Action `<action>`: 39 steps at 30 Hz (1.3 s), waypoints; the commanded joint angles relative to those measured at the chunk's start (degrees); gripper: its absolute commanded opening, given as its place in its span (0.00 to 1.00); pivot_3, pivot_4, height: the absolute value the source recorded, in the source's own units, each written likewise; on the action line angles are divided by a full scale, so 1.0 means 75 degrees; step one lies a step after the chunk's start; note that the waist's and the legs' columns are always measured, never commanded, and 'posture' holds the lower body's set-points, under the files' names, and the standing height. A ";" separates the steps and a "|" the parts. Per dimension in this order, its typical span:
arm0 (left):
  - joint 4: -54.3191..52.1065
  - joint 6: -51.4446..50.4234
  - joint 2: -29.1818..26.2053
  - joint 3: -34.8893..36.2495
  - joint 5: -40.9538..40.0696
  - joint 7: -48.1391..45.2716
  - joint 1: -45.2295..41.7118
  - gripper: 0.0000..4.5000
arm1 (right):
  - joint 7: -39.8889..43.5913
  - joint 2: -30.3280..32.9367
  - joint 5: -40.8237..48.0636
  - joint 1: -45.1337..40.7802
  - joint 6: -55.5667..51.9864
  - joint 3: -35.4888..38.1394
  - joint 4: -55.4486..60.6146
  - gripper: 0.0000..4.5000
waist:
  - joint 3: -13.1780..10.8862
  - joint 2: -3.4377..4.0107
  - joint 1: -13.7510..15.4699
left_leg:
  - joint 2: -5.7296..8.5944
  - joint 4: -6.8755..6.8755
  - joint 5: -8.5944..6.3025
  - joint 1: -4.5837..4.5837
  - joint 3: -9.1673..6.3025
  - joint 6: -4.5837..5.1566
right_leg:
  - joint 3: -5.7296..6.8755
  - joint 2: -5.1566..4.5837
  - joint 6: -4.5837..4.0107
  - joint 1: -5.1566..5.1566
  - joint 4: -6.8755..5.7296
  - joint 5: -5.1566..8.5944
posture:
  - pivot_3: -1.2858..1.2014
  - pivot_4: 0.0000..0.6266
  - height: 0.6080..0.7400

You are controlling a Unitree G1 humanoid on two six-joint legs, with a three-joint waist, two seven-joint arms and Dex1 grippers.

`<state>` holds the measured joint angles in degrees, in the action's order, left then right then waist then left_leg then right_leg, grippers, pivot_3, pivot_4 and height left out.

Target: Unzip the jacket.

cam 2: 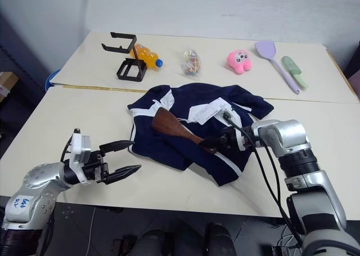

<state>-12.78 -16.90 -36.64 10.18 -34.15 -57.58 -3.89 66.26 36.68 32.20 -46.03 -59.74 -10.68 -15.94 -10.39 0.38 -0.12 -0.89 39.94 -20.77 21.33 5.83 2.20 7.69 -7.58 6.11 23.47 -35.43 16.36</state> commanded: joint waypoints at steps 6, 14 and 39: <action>-0.0148 0.0045 0.0125 -0.0319 0.0035 -0.0056 -0.0288 1.00 | -0.0066 0.0865 0.1849 0.1350 -0.0230 0.3439 0.1630 0.01 | -0.0001 0.0000 0.0019 | 0.0005 0.0000 -0.0001 0.0009 -0.0006 0.0003 | 0.0003 -0.0001 0.0000 0.0001 0.0004 0.0000 | 0.52 0.24 1.00; -0.0324 0.0032 0.0275 -0.0566 -0.0018 -0.0026 -0.0554 1.00 | -0.2067 0.2147 0.1332 0.4787 -0.0178 0.8205 0.2367 0.01 | -0.0002 0.0000 0.0249 | 0.0006 0.0000 -0.0001 0.0007 -0.0011 0.0003 | -0.0015 0.0000 0.0000 -0.0007 0.0007 0.0000 | 0.52 0.24 1.00; 0.2876 0.2378 -0.0759 -0.0572 0.1840 -0.0928 -0.2091 1.00 | -0.0337 0.1971 0.0150 0.7405 0.5606 0.6290 0.3948 0.99 | 0.0004 -0.0005 -0.0016 | -0.0014 -0.0108 0.0015 -0.0125 0.0137 -0.0004 | -0.0139 0.0018 0.0023 -0.0015 0.0066 -0.0012 | 0.52 0.24 1.00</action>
<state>5.90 -5.15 -41.09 4.59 -23.43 -63.12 -18.13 62.13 52.97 29.57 8.60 -16.47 40.54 4.34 -10.37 0.35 -0.24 -1.03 39.13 -20.69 20.36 6.86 2.11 6.65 -7.47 6.27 23.36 -34.94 16.28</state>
